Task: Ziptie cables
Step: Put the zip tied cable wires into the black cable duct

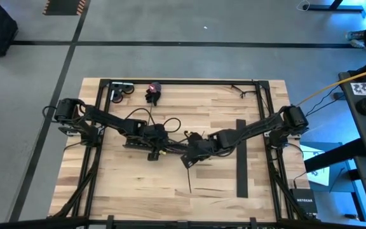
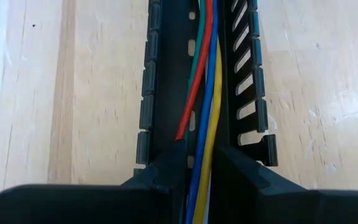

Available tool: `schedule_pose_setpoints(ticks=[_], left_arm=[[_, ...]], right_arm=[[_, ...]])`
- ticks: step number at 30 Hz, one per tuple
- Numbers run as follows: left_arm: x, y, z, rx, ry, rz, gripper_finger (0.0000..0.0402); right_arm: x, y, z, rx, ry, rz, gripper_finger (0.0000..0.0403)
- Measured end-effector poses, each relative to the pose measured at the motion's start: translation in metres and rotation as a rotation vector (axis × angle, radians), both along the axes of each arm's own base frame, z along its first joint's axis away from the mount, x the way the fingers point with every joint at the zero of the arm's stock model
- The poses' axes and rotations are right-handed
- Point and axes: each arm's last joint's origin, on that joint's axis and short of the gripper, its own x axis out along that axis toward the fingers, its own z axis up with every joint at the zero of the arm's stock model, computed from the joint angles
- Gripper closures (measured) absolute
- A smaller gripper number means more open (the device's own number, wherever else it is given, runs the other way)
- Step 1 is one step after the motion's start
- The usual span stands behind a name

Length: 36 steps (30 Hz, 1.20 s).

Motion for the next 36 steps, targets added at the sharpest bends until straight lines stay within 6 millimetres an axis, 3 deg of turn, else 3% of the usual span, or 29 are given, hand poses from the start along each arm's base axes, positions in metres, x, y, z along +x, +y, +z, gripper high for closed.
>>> schedule_pose_setpoints(ticks=[6, 12, 16, 22, 26, 30, 36], left_arm=[[0.002, 0.0, 0.0, -0.007, -0.012, 0.009, 0.0325], [0.002, -0.001, -0.001, -0.011, -0.011, 0.012, 0.0325], [0.003, -0.001, -0.001, -0.013, -0.022, 0.015, 0.0325], [0.004, -0.001, -0.001, -0.016, -0.032, 0.018, 0.0325], [0.004, -0.001, -0.001, -0.017, -0.033, 0.018, 0.0325], [0.004, -0.001, 0.0, -0.017, -0.033, 0.017, 0.0325], [0.004, -0.001, 0.0, -0.019, -0.033, 0.02, 0.0325]], right_arm=[[0.009, 0.004, -0.016, 0.1, 0.031, -0.047, 0.024], [0.01, 0.004, -0.026, 0.092, 0.059, -0.058, 0.0236], [0.009, 0.004, -0.027, 0.052, 0.07, -0.029, 0.0272], [0.005, 0.003, -0.029, 0.03, 0.107, 0.003, 0.0376], [0.002, 0.003, -0.02, 0.08, 0.106, 0.04, 0.0399], [-0.004, 0.003, -0.022, 0.098, 0.175, 0.048, 0.0371], [-0.002, 0.004, -0.021, 0.114, 0.156, 0.084, 0.0286]])
